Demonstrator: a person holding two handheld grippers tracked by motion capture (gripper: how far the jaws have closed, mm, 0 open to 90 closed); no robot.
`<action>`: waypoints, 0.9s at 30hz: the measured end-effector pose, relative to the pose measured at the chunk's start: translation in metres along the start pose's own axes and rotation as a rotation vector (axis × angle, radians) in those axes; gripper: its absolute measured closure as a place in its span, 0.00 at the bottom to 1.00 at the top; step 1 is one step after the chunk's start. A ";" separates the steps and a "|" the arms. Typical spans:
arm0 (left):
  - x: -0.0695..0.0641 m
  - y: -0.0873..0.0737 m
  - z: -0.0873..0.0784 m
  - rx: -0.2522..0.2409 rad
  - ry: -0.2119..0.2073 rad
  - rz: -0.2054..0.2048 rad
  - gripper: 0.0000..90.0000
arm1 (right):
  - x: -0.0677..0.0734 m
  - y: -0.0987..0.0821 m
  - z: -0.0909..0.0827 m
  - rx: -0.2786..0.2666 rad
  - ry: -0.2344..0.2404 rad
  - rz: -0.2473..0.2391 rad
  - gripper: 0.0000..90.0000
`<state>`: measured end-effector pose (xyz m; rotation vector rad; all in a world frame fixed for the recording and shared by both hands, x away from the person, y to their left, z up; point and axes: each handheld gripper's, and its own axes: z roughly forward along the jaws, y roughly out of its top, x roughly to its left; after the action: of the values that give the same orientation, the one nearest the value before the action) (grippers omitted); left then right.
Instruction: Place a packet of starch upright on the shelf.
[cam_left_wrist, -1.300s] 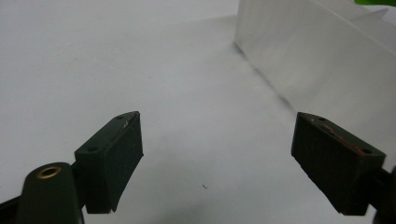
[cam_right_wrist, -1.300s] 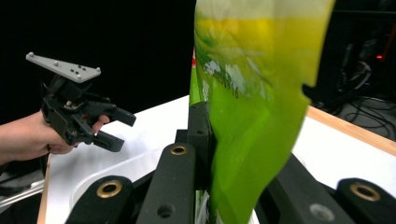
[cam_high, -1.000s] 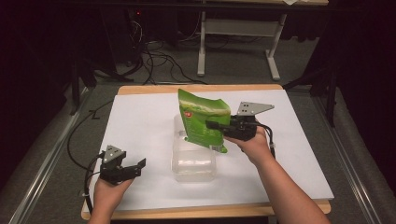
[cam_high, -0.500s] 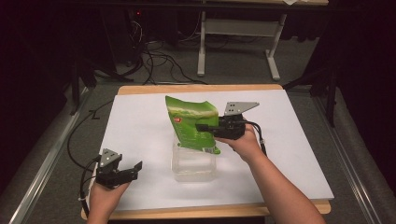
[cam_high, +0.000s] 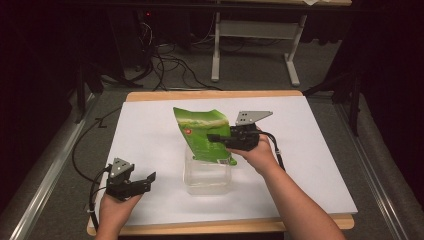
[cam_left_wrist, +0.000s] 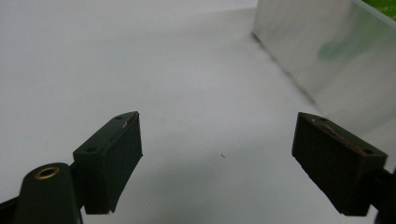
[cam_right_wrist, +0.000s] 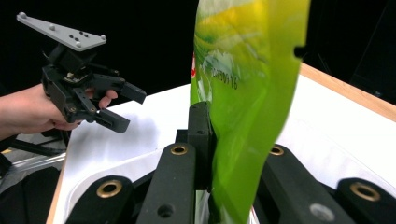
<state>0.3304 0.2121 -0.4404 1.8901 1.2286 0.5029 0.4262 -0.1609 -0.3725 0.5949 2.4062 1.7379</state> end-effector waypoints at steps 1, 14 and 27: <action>-0.001 0.000 0.001 -0.003 -0.002 0.001 0.18 | 0.001 -0.001 0.001 -0.007 -0.010 -0.001 0.91; -0.004 0.002 0.002 -0.002 -0.010 0.014 0.18 | 0.001 -0.013 0.003 -0.005 -0.045 0.025 0.92; -0.010 0.004 0.004 0.000 -0.021 0.036 0.18 | 0.007 -0.016 0.011 -0.004 -0.071 0.019 0.91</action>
<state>0.3313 0.2009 -0.4387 1.9155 1.1830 0.5016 0.4195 -0.1531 -0.3898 0.6692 2.3567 1.6981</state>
